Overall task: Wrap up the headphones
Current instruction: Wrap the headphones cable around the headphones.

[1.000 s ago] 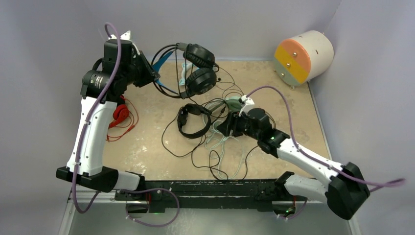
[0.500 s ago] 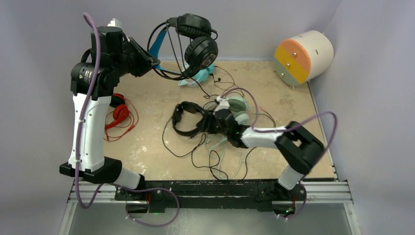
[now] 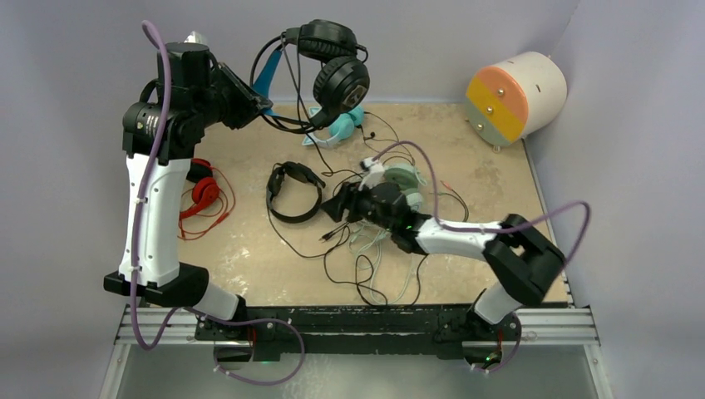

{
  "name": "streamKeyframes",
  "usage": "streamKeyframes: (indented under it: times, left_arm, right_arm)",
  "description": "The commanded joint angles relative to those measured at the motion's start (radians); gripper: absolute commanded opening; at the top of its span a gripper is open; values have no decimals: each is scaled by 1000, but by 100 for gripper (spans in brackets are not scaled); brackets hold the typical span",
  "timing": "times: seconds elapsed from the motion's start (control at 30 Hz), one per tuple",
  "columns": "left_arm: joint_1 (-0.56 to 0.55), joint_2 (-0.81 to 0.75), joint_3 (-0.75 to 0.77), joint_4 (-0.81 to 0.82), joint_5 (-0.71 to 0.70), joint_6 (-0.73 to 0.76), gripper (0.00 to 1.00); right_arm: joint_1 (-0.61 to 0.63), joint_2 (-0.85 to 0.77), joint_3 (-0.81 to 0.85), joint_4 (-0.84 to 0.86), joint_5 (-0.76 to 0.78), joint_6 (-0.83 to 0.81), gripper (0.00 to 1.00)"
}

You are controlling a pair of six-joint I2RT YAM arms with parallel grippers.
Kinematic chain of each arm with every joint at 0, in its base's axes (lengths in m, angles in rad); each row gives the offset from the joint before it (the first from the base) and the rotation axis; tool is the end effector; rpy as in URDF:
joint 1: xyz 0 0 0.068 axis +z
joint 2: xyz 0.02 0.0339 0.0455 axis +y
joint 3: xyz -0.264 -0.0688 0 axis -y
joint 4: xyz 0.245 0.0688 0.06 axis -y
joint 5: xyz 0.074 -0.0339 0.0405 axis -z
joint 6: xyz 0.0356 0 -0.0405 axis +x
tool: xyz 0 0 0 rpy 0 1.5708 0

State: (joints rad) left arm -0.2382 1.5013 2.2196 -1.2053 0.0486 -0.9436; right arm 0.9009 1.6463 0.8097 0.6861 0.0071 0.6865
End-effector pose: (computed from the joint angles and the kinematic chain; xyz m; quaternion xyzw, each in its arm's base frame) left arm 0.2362 -0.0591 0.5320 -0.2841 0.8081 -0.3045 0.4166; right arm 0.2218 0.2797 0.2186 -0.0788 0.7542 0.4629 0.4591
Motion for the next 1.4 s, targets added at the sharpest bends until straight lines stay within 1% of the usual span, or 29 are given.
streamKeyframes:
  times: [0.0,0.07,0.13,0.17,0.23,0.3,0.33,0.4,0.53,0.63,0.77,0.97,1.13,1.27,1.33,1.37]
  left_arm:
    - [7,-40,21,75,33,-46,0]
    - [8,-45,22,75,33,-47,0]
    - [8,-47,26,76,37,-49,0]
    - [8,-47,30,76,39,-50,0]
    - [8,-45,45,74,39,-50,0]
    - [8,-40,63,64,34,-52,0]
    - [8,-38,73,58,29,-52,0]
    - [8,-34,90,49,22,-54,0]
    - [8,-32,103,46,28,-54,0]
    - [8,-33,107,48,31,-55,0]
    - [8,-39,105,49,34,-58,0]
    - [8,-46,107,50,46,-58,0]
    - [8,-62,87,54,42,-71,0]
    - [8,-68,86,58,54,-75,0]
    - [8,-69,86,58,60,-76,0]
    - [8,-70,84,59,64,-76,0]
  right_arm:
    - [-94,-180,-102,-24,-44,-84,68]
    - [-143,-236,-135,-64,-44,-111,70]
    - [-179,-256,-125,-126,-56,-185,78]
    - [-192,-247,-93,-189,-61,-235,79]
    - [-196,-207,16,-327,-34,-333,81]
    - [-197,-161,88,-415,-10,-395,83]
    - [-197,-139,112,-439,0,-418,84]
    - [-198,-103,149,-479,68,-446,88]
    - [-197,-25,223,-549,185,-482,89]
    - [-201,25,280,-576,216,-493,86]
    - [-208,95,356,-577,209,-521,76]
    - [-231,191,441,-539,217,-568,69]
    - [-274,257,493,-513,154,-557,66]
    - [-278,296,511,-494,124,-569,62]
    - [-279,319,528,-499,112,-572,58]
    - [-279,328,534,-502,105,-572,54]
